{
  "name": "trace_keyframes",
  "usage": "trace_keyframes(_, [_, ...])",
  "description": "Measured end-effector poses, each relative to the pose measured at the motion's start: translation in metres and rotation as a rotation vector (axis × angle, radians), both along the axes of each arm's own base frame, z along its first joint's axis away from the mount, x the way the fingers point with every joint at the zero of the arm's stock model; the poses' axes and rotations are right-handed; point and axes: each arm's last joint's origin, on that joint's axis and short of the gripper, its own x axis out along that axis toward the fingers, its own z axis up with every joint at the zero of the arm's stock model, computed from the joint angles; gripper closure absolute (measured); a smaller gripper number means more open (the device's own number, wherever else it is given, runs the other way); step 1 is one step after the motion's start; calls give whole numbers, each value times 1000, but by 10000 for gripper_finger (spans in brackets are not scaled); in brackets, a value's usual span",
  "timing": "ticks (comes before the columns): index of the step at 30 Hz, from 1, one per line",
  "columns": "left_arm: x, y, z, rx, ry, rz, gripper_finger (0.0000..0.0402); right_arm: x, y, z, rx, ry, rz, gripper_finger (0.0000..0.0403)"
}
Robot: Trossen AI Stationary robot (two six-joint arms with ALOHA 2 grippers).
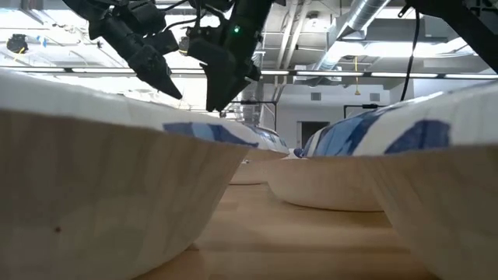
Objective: Nest bowls inside each other
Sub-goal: Stack the blue bowl on top of the blue bowls
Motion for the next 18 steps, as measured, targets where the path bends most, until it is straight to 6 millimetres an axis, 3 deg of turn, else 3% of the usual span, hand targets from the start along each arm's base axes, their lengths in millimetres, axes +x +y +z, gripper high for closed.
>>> trace_keyframes(5, [0,0,0,1,0,1,401,0,-2,0,6,1,-3,244])
trace_keyframes(9, [0,0,0,8,8,12,401,-3,3,7,19,-14,-12,251])
trace_keyframes(18, [4,-5,3,-141,-105,-77,401,-53,32,86,115,-131,-85,206])
